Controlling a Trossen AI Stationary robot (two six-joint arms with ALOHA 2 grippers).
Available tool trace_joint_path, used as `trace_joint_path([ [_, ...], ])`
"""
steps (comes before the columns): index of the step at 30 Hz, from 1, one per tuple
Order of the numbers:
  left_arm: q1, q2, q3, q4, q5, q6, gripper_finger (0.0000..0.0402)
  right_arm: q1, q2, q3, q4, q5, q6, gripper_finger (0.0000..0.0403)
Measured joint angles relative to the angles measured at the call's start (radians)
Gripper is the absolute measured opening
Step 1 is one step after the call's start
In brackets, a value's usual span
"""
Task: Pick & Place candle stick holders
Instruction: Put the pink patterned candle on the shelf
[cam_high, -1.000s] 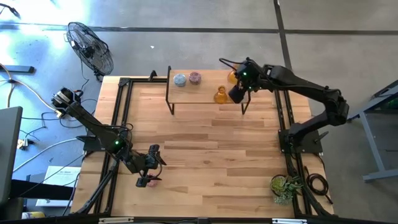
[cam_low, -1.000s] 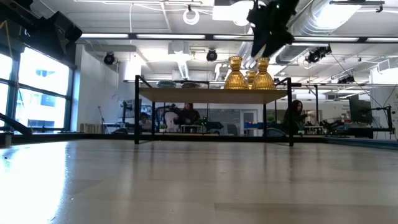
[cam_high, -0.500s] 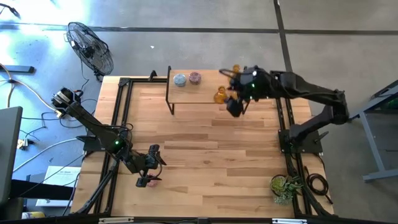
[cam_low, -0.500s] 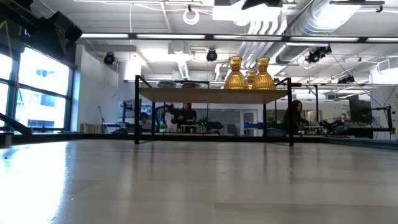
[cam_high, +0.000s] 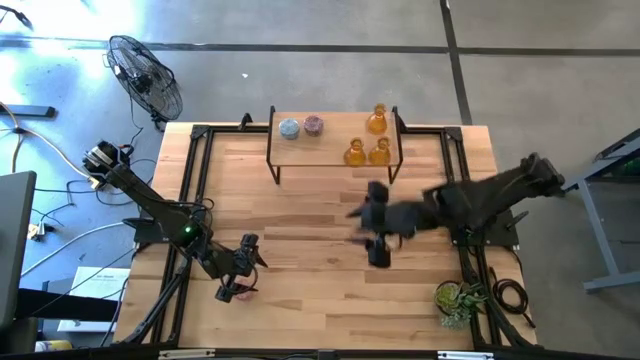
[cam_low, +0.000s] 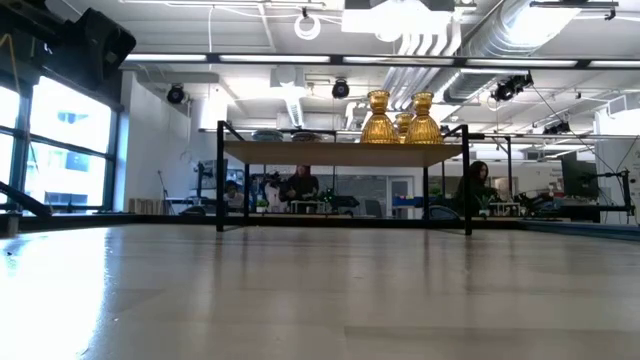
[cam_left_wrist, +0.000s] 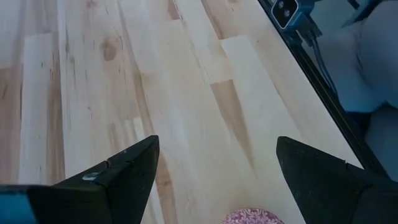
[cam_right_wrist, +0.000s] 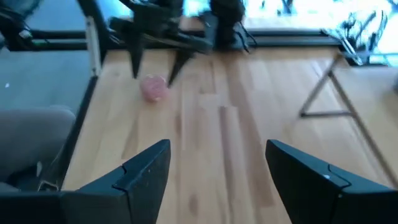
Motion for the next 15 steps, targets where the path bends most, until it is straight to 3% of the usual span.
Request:
trace_joint_path([
  [7, 0.000, 0.000, 0.000, 0.007, -0.011, 0.000, 0.0319, 0.131, 0.000, -0.275, 0.421, 0.082, 0.000, 0.0259],
  [15, 0.000, 0.000, 0.000, 0.120, -0.096, -0.054, 0.0319, 0.183, 0.001, -0.560, 0.914, 0.101, 0.007, 0.0259],
])
